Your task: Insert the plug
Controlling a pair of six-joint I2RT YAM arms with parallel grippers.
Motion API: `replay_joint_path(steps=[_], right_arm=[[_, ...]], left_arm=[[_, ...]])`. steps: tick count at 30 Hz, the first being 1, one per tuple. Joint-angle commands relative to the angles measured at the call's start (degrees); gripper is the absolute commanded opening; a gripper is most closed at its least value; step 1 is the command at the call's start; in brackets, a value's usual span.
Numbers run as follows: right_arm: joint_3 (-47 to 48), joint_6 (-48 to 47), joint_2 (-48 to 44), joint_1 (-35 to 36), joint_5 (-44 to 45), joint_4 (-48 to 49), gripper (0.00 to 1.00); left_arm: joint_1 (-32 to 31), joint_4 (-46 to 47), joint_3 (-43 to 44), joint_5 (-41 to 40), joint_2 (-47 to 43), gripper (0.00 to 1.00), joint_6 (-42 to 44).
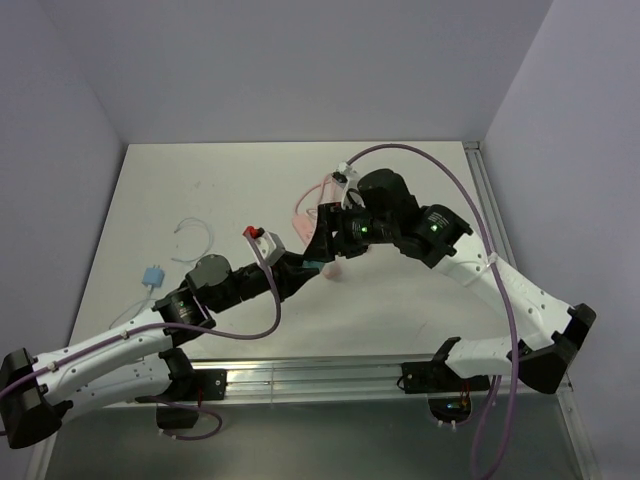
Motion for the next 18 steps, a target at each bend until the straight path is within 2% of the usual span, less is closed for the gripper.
replay_joint_path(steps=[1, 7, 14, 18], right_arm=[[3.7, -1.1, 1.1, -0.3, 0.8, -6.2, 0.7], [4.5, -1.9, 3.3, -0.3, 0.5, -9.2, 0.66], [2.5, -0.8, 3.8, -0.2, -3.1, -6.7, 0.58], [2.3, -0.7, 4.4, -0.2, -3.6, -6.3, 0.57]], left_arm=[[-1.3, 0.4, 3.0, -3.4, -0.5, 0.01, 5.0], [-3.3, -1.0, 4.2, -5.8, 2.0, 0.01, 7.6], [-4.8, -1.9, 4.7, -7.6, 3.0, 0.01, 8.5], [-5.2, -2.3, 4.5, -7.8, 2.3, 0.01, 8.8]])
